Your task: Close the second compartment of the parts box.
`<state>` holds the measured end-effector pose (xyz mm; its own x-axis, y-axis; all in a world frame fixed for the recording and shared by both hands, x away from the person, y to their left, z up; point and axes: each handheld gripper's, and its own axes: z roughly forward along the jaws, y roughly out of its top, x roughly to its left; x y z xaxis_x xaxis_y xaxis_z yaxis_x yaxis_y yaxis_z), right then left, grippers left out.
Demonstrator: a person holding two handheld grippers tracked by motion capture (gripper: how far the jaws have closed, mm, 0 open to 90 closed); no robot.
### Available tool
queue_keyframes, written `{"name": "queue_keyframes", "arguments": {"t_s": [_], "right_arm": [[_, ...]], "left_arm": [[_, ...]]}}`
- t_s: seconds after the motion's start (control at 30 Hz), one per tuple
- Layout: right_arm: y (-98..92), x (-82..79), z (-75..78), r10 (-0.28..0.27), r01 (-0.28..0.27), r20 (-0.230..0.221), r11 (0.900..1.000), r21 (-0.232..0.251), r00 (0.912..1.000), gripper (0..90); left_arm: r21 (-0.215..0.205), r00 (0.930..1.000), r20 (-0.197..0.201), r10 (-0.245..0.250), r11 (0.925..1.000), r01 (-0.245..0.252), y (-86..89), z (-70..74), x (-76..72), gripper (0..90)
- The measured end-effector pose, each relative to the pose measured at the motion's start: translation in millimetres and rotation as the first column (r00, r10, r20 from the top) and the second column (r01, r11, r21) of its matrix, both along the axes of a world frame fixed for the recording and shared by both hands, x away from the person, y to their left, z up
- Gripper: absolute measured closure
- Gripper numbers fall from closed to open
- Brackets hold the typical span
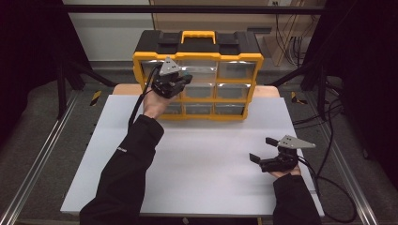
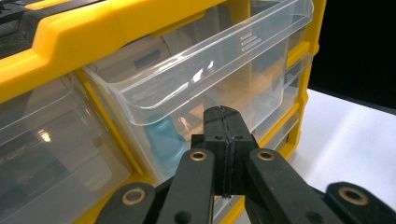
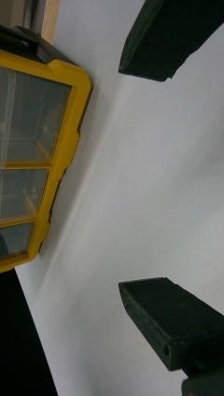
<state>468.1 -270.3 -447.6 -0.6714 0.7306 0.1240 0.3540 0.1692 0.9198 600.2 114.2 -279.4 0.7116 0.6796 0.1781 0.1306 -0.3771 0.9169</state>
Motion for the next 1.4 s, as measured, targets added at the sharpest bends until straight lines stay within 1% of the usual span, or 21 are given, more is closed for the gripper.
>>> {"name": "queue_keyframes", "arguments": {"t_s": [0.27,0.57,0.7,0.8,0.9,1.17,1.23,1.4], "right_arm": [[-0.4,-0.1,0.2,-0.002,0.002,0.003,1.0,0.0,1.0,0.3],[-0.3,-0.1,0.1,-0.002,0.002,0.003,1.0,-0.001,1.0,0.3],[-0.3,-0.1,0.1,-0.001,0.001,0.001,1.0,-0.001,1.0,0.3],[-0.6,0.0,0.3,-0.002,0.002,0.004,1.0,0.0,1.0,0.2],[-0.5,-0.1,0.3,-0.002,0.002,0.004,1.0,0.001,1.0,0.2],[-0.5,-0.1,0.4,-0.002,0.002,0.003,1.0,0.001,1.0,0.3],[-0.5,0.0,0.4,-0.002,0.002,0.004,1.0,0.002,1.0,0.3],[-0.9,-0.5,1.0,-0.003,0.003,0.003,1.0,0.008,1.0,0.3]], "left_arm": [[0.021,0.9999,0.007,0.014,0.9997,-0.014,-2.2,0.8,3.4,90.0],[0.013,0.9997,0.003,0.024,0.9996,-0.024,-3.3,-0.1,8.1,90.0],[0.018,0.9996,0.002,0.027,0.9995,-0.027,-3.7,-0.3,10.4,90.0],[0.014,0.9995,0.002,0.031,0.9994,-0.031,-4.5,-1.0,12.0,90.0],[0.019,0.9993,0.01,0.035,0.9992,-0.036,-5.0,-1.4,13.3,90.0],[0.015,0.9989,0.011,0.046,0.9988,-0.046,-5.9,-2.4,16.7,90.0],[0.023,0.9987,0.012,0.05,0.9985,-0.05,-6.1,-2.2,17.5,90.0],[0.024,0.9981,0.013,0.06,0.9979,-0.06,-7.3,-2.2,19.7,90.0]]}}
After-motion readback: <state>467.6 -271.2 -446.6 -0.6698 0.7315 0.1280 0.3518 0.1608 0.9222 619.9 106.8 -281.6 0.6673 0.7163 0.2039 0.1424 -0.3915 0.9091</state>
